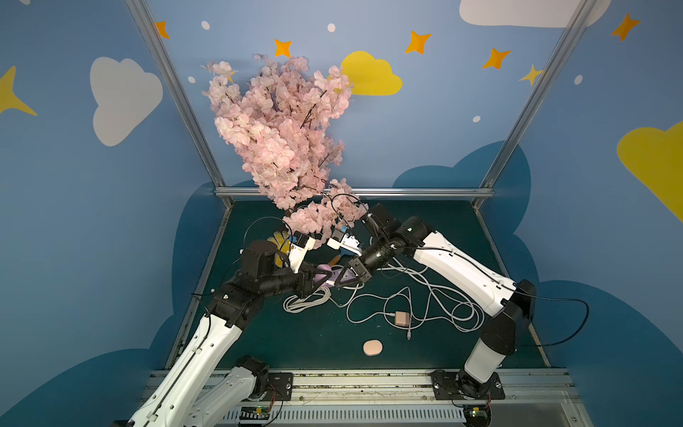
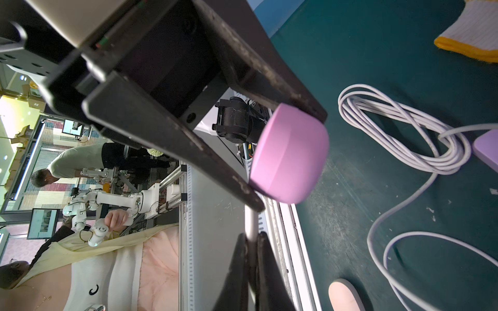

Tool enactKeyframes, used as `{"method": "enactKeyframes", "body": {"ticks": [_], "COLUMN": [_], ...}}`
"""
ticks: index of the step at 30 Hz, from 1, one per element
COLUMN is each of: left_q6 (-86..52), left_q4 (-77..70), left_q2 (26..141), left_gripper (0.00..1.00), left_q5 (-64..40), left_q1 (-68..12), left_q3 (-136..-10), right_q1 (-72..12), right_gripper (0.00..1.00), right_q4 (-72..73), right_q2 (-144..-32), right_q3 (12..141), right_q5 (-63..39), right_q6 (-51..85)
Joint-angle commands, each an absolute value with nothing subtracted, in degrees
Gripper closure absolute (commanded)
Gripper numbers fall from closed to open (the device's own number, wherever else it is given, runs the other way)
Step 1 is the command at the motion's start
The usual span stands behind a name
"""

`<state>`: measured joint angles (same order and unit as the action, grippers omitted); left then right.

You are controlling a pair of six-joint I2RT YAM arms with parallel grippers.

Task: Charge the bluetooth headset
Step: Insert the charging cable into the bluetooth headset.

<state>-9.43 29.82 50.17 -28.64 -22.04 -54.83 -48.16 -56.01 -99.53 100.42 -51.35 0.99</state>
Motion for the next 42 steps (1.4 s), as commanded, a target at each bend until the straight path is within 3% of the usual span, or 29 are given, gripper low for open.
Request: {"method": "enactKeyframes", "body": {"ticks": [1,42], "left_q6": [-10.09,-10.74], "left_q4": [27.87,30.15], "left_q2": [49.22,49.57], "left_gripper": [0.97,0.97], "left_q5": [-31.17,-33.84], "left_q1": [-21.98,-21.43], "left_q3": [-55.11,-55.64], "right_q1": [-48.25,-49.70], "right_gripper": [1.00,1.00], "right_q4": [-57.05,-54.25], "right_q2": [-100.71,-102.64], "right_q3": [102.39,107.14], "right_q5": [-48.04,-46.93], "right_q6": [0.18,5.05]}}
